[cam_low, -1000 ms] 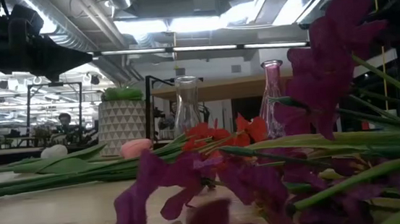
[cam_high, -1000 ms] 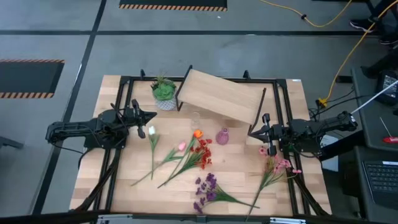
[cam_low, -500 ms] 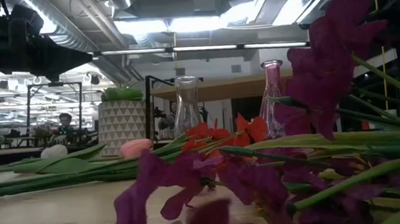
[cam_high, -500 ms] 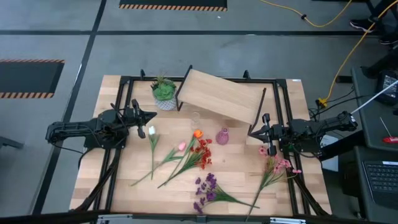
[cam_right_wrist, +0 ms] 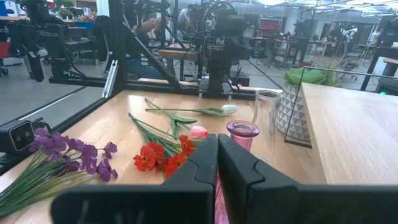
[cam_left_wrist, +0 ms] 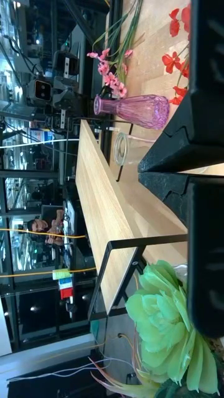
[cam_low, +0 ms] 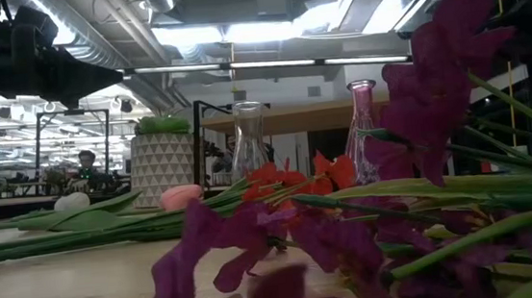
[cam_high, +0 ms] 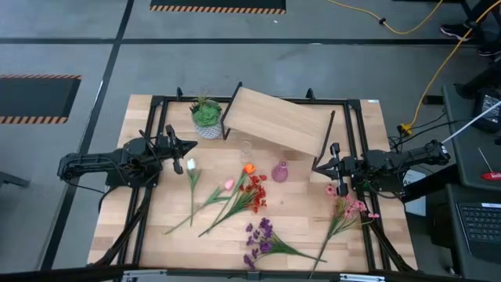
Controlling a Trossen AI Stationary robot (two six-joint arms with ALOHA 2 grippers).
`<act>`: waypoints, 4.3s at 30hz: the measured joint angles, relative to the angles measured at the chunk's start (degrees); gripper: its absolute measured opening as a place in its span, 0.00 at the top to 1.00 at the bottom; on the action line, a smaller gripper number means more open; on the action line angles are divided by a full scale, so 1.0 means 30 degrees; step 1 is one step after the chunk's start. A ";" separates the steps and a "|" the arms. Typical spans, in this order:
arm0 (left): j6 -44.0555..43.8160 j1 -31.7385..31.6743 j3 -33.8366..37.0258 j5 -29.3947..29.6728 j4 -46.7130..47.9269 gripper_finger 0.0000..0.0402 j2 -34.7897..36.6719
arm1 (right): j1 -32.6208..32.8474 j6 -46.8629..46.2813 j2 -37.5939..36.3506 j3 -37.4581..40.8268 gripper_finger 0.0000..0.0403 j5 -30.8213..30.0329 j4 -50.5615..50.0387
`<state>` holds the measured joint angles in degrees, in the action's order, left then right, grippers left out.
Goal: Pick and place flowers into a vace then onto a shelf
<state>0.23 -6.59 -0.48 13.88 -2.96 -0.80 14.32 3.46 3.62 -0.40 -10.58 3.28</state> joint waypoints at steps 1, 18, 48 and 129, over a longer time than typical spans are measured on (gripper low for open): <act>0.0007 -0.0005 -0.0001 -0.0003 0.0000 0.99 0.0000 | 0.0003 0.0000 -0.0007 0.0000 0.96 0.0003 0.0003; 0.0007 0.0000 0.0000 -0.0003 0.0000 0.99 0.0001 | -0.0001 0.0000 -0.0007 0.0000 0.96 0.0003 0.0003; 0.0000 -0.0006 0.0002 -0.0002 0.0000 0.99 0.0000 | -0.0001 -0.0066 -0.0005 0.0000 0.96 0.0001 0.0003; -0.7736 0.8656 -1.3470 0.1984 1.2969 0.99 -1.7661 | 0.1821 -0.0688 1.6969 -0.8131 0.98 -0.4105 0.4729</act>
<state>-22.98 19.38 -40.89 19.83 35.95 -53.78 19.78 1.40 54.52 -24.80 -22.89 17.47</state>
